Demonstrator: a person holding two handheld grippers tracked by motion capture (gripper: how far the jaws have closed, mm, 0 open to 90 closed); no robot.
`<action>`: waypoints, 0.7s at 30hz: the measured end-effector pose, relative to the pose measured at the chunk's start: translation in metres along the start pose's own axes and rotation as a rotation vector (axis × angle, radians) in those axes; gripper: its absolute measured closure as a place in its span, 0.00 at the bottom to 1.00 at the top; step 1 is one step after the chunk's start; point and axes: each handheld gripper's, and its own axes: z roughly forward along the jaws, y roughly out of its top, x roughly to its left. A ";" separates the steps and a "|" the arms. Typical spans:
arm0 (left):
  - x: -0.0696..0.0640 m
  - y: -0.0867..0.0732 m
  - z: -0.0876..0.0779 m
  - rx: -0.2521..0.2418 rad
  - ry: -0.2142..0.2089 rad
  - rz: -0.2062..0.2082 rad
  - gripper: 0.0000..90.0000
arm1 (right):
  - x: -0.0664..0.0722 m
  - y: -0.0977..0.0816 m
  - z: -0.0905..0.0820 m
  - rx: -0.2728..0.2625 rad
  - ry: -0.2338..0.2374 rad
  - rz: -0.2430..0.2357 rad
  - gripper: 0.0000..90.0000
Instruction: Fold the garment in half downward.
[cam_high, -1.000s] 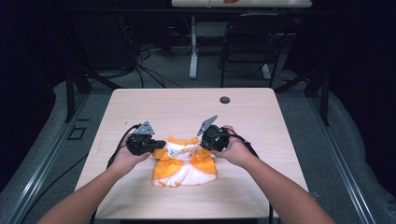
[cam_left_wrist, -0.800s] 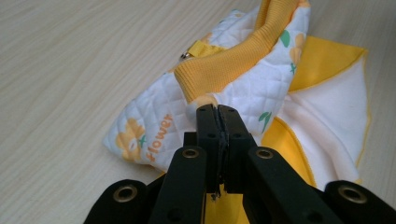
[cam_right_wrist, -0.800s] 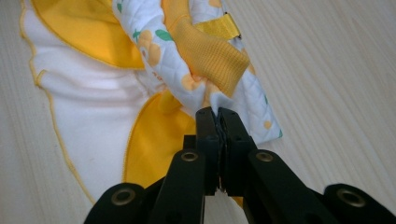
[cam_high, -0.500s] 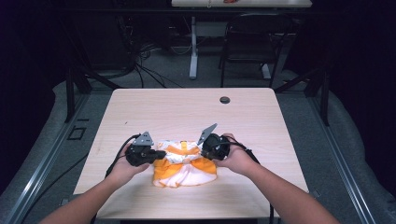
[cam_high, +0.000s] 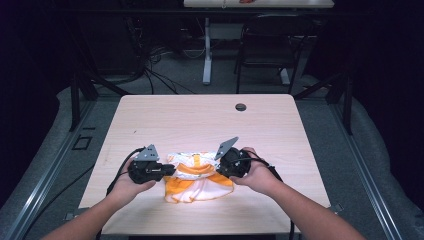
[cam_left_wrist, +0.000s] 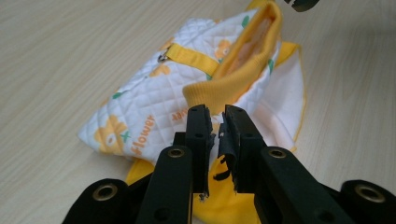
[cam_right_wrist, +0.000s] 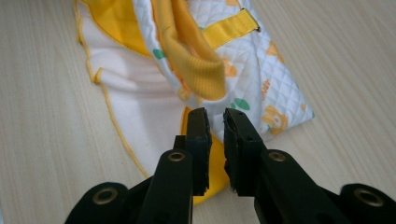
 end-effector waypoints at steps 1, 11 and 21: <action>0.001 0.001 -0.001 -0.001 0.008 -0.003 0.92 | -0.002 0.000 -0.001 -0.012 -0.008 0.009 0.92; 0.019 0.006 0.017 0.025 0.042 -0.042 1.00 | -0.012 0.009 0.011 -0.042 -0.008 0.043 1.00; 0.020 0.000 0.032 0.054 0.031 -0.052 1.00 | -0.019 0.014 0.031 -0.034 -0.006 0.054 1.00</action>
